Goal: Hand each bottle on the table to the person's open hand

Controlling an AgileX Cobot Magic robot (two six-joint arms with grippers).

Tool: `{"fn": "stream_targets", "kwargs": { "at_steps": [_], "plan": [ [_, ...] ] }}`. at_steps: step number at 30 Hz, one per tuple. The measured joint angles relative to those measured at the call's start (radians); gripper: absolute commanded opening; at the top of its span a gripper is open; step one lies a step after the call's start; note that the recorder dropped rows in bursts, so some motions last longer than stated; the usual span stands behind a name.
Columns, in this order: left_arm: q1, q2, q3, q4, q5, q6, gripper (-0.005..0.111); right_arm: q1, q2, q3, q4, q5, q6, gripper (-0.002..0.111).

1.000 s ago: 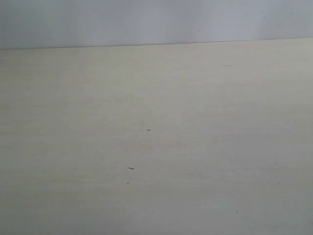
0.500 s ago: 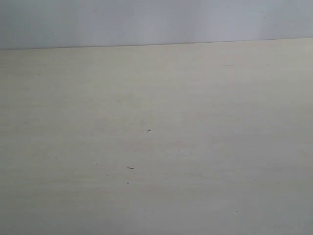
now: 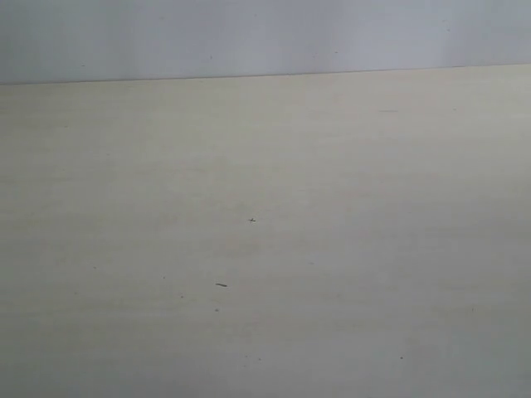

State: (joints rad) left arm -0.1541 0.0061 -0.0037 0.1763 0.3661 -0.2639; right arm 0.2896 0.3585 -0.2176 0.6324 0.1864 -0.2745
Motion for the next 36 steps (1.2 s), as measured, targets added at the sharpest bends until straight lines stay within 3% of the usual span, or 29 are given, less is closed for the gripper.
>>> {"fn": "stream_targets", "kwargs": {
  "at_steps": [18,26,28,32,36],
  "plan": [
    [0.0,0.0,0.0,0.002,0.0,0.0,0.002,0.0,0.0,0.0,0.0,0.0,-0.003,0.0],
    [0.0,0.0,0.0,0.004,0.0,0.0,0.002,-0.003,-0.014,0.0,-0.059,-0.021,-0.128,0.0],
    [0.0,0.0,0.0,0.004,0.0,0.0,0.002,-0.047,-0.06,0.0,-0.106,-0.021,-0.157,0.0],
    [0.0,0.0,0.0,0.004,0.0,0.0,0.002,-0.226,-0.199,0.0,-0.151,-0.029,-0.166,0.0],
    [0.0,0.0,0.0,0.004,0.0,0.0,0.002,-0.27,-0.25,0.0,-0.213,-0.034,-0.167,0.0]
  ]
}}
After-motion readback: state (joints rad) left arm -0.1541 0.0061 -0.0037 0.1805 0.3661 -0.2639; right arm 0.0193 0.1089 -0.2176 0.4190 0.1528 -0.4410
